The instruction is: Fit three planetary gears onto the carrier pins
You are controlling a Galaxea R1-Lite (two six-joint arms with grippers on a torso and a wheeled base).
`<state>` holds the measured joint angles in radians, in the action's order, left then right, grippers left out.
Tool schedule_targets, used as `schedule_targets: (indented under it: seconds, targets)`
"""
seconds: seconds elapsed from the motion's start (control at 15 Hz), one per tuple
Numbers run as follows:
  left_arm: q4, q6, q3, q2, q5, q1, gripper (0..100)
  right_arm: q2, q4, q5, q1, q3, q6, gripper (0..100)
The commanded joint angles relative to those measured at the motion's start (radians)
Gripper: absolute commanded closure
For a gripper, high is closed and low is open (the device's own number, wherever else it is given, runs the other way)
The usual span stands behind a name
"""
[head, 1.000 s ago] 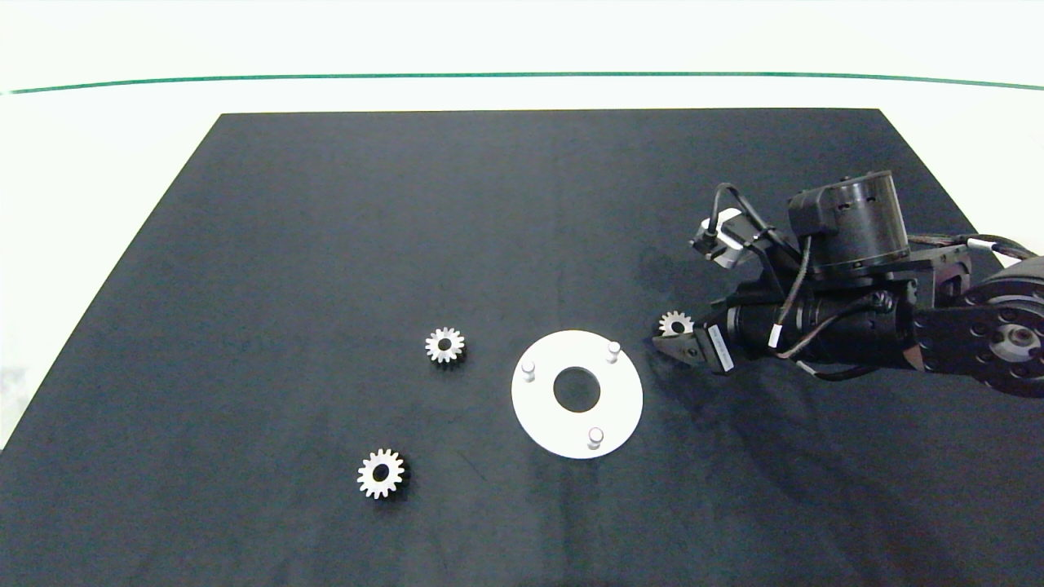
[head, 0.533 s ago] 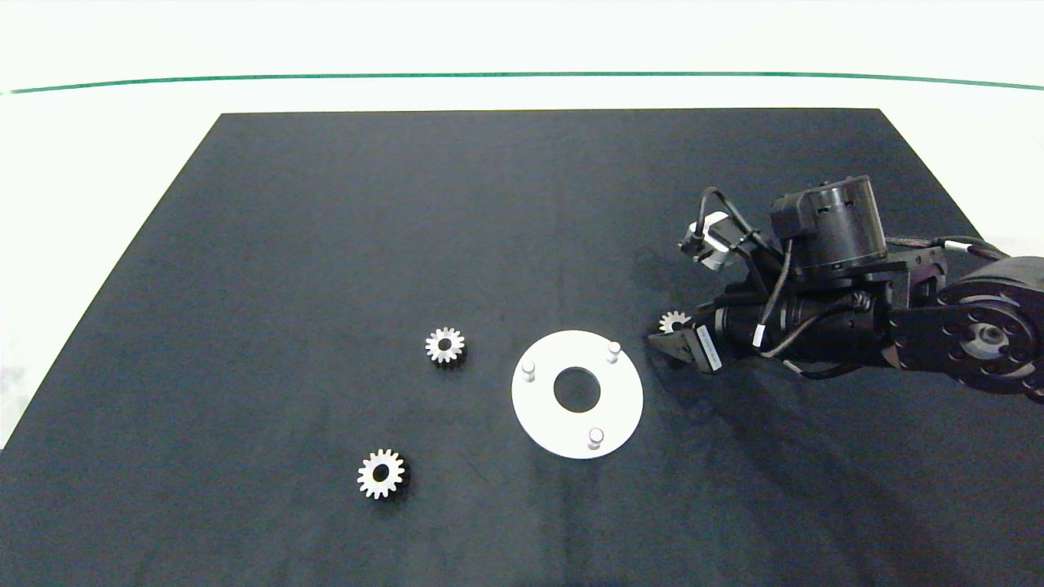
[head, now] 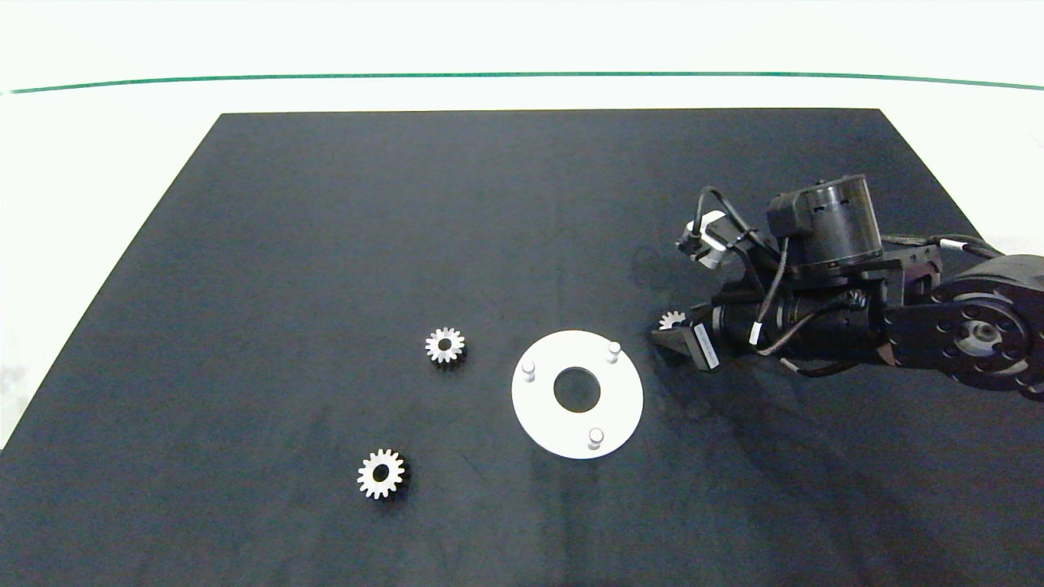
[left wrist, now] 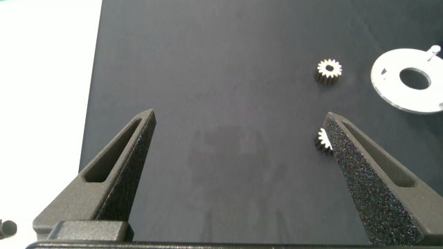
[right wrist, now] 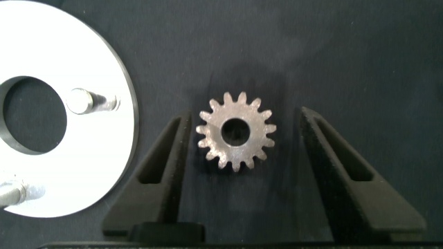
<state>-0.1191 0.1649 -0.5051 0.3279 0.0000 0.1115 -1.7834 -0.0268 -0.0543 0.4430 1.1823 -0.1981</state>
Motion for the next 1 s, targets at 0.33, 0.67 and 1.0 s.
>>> schedule_targets:
  seconds: [0.33,0.67,1.0]
  targets:
    - [-0.001,0.001,-0.006,0.000,0.000,-0.001,0,-0.014,-0.001,0.002,-0.001,0.003,0.000,54]
    - [-0.001,0.001,-0.013,0.002,0.000,-0.001,0,-0.034,-0.002,0.002,0.000,0.005,0.002,63]
    - [-0.001,0.001,-0.018,0.000,0.000,0.000,0,-0.039,-0.002,0.002,0.000,0.003,0.005,73]
